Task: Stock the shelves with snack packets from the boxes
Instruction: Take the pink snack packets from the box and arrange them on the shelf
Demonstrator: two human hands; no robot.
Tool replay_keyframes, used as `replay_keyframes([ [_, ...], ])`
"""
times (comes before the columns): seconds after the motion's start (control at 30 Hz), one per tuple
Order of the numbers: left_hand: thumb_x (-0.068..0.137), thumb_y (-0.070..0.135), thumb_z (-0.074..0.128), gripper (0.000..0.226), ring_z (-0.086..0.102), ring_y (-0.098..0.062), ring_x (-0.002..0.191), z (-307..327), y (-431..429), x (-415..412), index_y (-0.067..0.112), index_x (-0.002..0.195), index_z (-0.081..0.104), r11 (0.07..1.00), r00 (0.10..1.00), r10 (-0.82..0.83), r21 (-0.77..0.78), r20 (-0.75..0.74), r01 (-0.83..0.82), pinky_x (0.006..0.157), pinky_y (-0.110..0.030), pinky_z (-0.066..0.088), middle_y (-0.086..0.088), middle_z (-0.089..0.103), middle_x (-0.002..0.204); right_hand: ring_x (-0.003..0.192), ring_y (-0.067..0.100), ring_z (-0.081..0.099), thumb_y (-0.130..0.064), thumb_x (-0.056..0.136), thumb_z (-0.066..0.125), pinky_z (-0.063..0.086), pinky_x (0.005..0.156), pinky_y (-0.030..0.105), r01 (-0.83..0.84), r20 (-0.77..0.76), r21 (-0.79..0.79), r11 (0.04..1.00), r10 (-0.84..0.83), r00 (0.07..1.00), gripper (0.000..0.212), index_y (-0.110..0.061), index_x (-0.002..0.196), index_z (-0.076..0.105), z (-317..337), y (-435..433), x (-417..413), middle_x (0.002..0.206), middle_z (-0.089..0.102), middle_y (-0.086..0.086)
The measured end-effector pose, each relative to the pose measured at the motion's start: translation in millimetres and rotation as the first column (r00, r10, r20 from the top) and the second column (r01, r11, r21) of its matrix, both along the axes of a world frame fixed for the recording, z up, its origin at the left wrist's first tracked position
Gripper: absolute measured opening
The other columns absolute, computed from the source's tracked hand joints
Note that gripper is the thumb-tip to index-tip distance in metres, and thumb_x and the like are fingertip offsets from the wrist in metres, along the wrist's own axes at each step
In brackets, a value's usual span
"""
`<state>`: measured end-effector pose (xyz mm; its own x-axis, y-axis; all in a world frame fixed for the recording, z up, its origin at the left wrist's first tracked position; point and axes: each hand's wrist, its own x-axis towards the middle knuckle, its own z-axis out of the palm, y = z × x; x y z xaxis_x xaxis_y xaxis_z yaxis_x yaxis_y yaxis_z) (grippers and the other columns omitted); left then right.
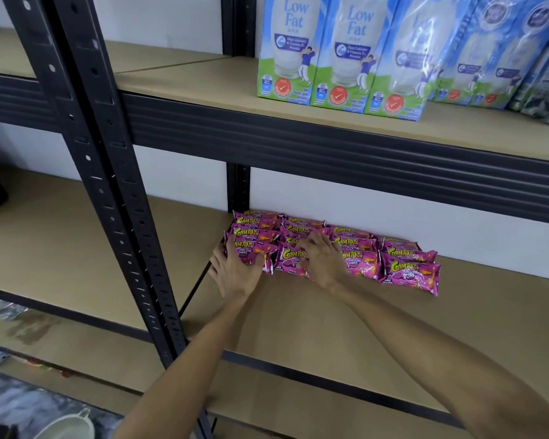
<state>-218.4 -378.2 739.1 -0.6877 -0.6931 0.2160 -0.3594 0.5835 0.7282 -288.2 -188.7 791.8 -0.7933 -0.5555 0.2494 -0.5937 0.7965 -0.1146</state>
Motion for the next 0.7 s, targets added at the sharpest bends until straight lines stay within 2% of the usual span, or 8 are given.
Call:
replay_keyframes([
  [0.17, 0.075, 0.064, 0.068, 0.092, 0.032, -0.032, 0.133, -2, -2, 0, 0.023, 0.148, 0.032, 1.000, 1.000, -0.011, -0.006, 0.008, 0.011, 0.109, -0.051, 0.026, -0.012, 0.037, 0.142, 0.121, 0.021, 0.056, -0.023, 0.092, 0.069, 0.040, 0.108, 0.045, -0.034, 0.026, 0.031, 0.999, 0.033, 0.999, 0.040, -0.019, 0.130, 0.058, 1, -3, 6, 0.129, 0.054, 0.002],
  [0.3, 0.076, 0.063, 0.068, 0.092, 0.029, -0.033, 0.136, 1, 0, 2, 0.022, 0.149, 0.030, 1.000, 1.000, 0.000, 0.004, 0.024, 0.000, 0.110, -0.050, 0.024, -0.013, 0.035, 0.146, 0.114, 0.021, 0.059, -0.018, 0.095, 0.062, 0.044, 0.103, 0.041, -0.056, 0.016, 0.011, 0.998, 0.056, 0.998, 0.029, -0.020, 0.124, 0.063, -4, -3, 13, 0.121, 0.058, -0.001],
  [0.53, 0.075, 0.064, 0.068, 0.096, 0.029, -0.033, 0.138, 4, 3, 9, 0.026, 0.152, 0.024, 0.999, 0.999, 0.032, 0.027, 0.006, -0.032, 0.110, -0.052, 0.025, -0.013, 0.032, 0.149, 0.106, 0.017, 0.059, -0.024, 0.094, 0.057, 0.049, 0.096, 0.041, -0.064, 0.002, -0.133, 0.989, 0.064, 0.998, 0.019, -0.022, 0.110, 0.067, -13, 7, 34, 0.108, 0.063, -0.005],
  [0.7, 0.076, 0.064, 0.069, 0.095, 0.029, -0.034, 0.139, 7, 14, 21, 0.022, 0.150, 0.027, 0.997, 0.996, 0.081, 0.003, -0.035, -0.081, 0.110, -0.053, 0.026, -0.015, 0.031, 0.151, 0.105, 0.016, 0.059, -0.025, 0.091, 0.057, 0.051, 0.094, 0.043, -0.063, 0.047, -0.196, 0.978, 0.074, 0.996, 0.018, -0.022, 0.107, 0.067, -19, 27, 47, 0.111, 0.063, -0.006],
])
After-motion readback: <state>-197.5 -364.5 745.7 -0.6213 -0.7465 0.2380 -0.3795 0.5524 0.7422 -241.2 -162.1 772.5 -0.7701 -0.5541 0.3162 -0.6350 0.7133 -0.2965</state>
